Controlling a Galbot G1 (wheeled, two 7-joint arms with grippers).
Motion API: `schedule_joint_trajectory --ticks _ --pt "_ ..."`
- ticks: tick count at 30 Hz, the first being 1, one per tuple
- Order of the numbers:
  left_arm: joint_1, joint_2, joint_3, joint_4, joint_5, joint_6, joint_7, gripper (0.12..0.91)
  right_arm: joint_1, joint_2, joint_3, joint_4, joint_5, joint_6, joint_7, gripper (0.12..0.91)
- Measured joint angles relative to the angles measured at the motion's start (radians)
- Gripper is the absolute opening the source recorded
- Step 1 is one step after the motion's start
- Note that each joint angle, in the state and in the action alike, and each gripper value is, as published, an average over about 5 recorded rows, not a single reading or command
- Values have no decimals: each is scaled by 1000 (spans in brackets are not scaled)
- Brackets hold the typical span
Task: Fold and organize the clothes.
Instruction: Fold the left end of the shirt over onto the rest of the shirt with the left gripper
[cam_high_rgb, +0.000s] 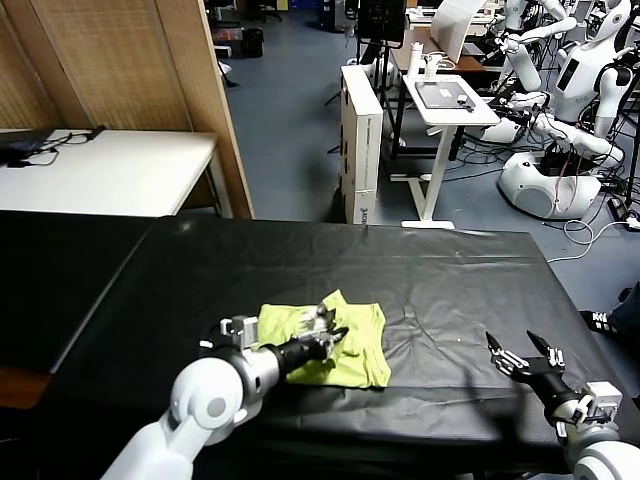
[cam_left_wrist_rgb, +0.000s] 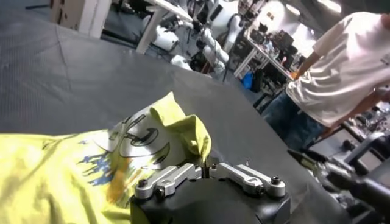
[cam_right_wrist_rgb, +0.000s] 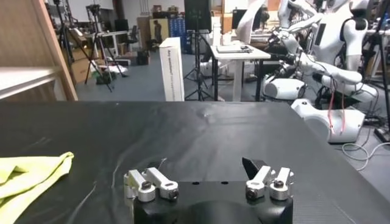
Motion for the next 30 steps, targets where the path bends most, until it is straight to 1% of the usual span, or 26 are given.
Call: schedule_joint_trajectory --ticks 7,12,16,17,19,20,21,27,29,30 --pt "-11 -32 26 29 27 -2 -2 169 8 -3 -5 -5 0 -1 0 907" --pt "-12 -40 39 46 53 -7 -2 169 10 -3 -9 -6 -1 -1 -1 907" --pt "-15 -50 40 59 72 -11 -2 173 10 -8 -22 -9 -15 8 -18 907" --pt "-13 -54 41 62 77 -11 -1 191 12 -11 -27 -11 -23 14 -23 907" --pt "-7 -62 42 63 80 -11 0 265 17 -15 -40 -15 -39 23 -31 907" --pt "-4 -66 43 63 81 -11 0 318 20 -17 -48 -16 -45 25 -33 907" --pt "-1 -70 44 61 83 -10 0 391 23 -19 -57 -15 -49 26 -35 907" --pt "15 -97 61 44 114 -7 -5 732 52 -50 -122 -6 -53 21 -33 907" --pt "21 -102 61 34 126 -7 -10 832 67 -64 -146 2 -57 19 -35 907" --pt "24 -102 58 28 131 -7 -14 865 75 -71 -158 6 -63 18 -39 907"
